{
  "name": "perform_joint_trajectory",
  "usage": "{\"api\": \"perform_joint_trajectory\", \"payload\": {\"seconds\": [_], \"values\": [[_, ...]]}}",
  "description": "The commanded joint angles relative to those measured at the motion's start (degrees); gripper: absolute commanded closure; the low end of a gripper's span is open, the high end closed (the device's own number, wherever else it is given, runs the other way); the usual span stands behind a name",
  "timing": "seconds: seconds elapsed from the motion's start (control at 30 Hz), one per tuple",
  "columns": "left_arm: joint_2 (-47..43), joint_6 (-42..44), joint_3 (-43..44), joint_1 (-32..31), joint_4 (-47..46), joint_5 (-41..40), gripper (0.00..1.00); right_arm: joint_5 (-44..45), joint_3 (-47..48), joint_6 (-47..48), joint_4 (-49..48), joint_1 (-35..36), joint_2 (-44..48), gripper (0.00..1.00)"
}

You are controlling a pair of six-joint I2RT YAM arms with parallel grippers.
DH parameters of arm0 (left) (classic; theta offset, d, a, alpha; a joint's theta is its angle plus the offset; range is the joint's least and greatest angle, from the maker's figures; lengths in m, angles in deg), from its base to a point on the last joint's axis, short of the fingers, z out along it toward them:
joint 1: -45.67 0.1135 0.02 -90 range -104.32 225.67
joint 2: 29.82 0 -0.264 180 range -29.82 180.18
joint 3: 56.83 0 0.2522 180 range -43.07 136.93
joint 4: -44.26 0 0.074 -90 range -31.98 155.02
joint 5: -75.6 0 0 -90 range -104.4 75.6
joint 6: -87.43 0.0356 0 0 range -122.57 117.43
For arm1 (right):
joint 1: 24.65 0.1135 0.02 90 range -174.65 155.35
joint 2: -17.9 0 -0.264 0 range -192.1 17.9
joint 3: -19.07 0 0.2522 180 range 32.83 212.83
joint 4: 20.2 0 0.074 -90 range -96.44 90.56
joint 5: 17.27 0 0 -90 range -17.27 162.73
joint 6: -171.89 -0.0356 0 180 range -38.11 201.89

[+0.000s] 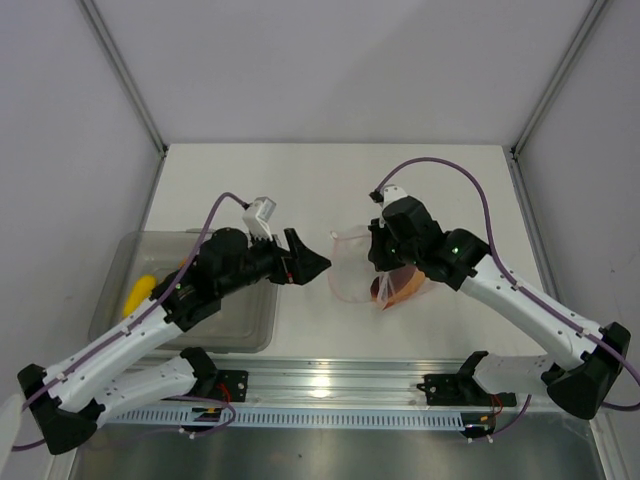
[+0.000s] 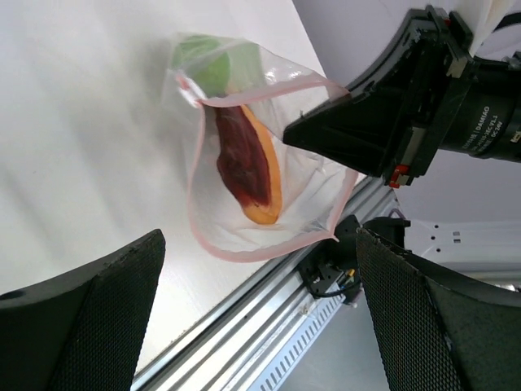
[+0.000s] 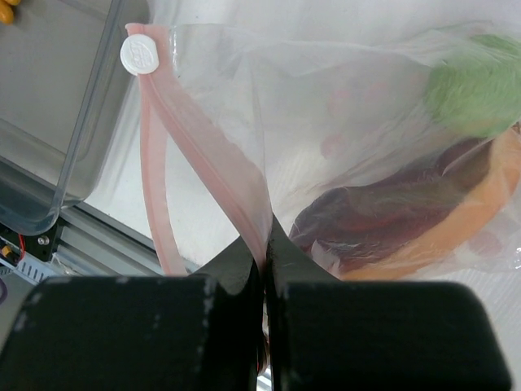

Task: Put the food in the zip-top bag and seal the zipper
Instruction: Pick up the fake fruit from the bin.

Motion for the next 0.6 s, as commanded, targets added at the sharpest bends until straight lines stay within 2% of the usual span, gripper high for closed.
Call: {"api": "perform_joint_trajectory", "payload": {"seconds": [0.0,0.33,0.57], "values": [[-3.96,1.13,-0.53,2.21,6.13,-3.72,0.0,0.7,-0.69,-0.06,-1.28,-0.32,1.86,1.0],[-10.11,-2.91,-1.86,18.03,24.14,-10.23,0.01,-0.88,-1.57,1.96,-1.98,-0.32,1.6,1.0],[-11.26,-5.99,-3.26,26.82,28.55,-8.65,0.0,-0.27,-1.66,3.37,-2.6,-0.32,1.07,1.0]]}}
